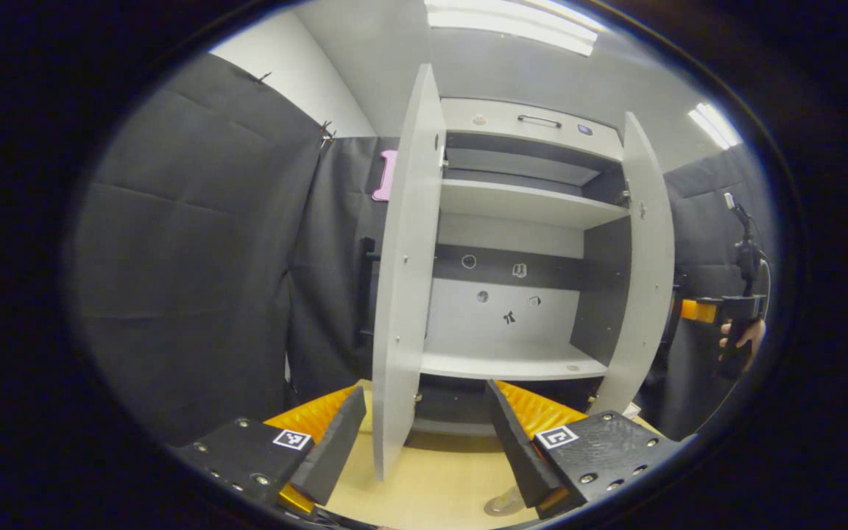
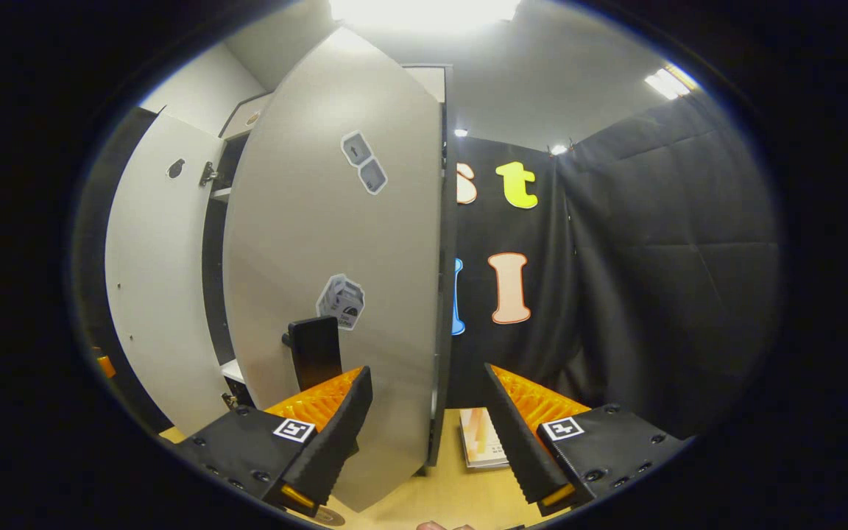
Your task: Grasp the bottle in the cabinet with the left hand and place it on the coaster, then close the right door with the right hand and the left door with the left hand.
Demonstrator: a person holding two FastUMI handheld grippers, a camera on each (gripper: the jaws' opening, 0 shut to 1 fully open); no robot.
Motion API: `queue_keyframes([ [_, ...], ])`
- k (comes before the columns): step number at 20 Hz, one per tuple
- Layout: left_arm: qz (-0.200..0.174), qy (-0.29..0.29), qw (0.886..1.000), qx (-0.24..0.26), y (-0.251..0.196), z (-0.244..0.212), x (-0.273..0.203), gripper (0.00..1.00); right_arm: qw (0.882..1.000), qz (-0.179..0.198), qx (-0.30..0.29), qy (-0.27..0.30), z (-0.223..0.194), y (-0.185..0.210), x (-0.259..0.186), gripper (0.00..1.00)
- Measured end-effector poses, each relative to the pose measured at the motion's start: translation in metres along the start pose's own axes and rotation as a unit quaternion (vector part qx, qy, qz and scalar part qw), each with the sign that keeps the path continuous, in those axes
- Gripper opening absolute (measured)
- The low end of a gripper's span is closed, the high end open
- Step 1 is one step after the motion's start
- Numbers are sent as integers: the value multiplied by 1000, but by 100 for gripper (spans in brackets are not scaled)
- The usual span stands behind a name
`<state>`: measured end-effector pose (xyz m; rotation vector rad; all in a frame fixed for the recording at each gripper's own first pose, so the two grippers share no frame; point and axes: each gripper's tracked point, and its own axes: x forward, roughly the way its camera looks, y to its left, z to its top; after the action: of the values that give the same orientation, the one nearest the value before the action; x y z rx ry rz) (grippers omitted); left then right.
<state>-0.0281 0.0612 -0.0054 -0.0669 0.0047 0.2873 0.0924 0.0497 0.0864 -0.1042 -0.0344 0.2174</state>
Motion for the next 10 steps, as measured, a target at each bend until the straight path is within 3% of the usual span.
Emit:
queue_keyframes([
  [1,4,-2,1000,1,7,2,0,94,1000,15,5,-1,-2,18,2,96],
  [2,8,-2,1000,2,15,4,0,94,999,31,9,-3,-2,33,1,92],
  [5,14,-5,1000,0,38,6,7,94,999,38,38,-3,-9,46,-4,96],
  [10,42,-21,999,0,94,13,19,94,998,4,54,13,-36,26,-15,98],
])
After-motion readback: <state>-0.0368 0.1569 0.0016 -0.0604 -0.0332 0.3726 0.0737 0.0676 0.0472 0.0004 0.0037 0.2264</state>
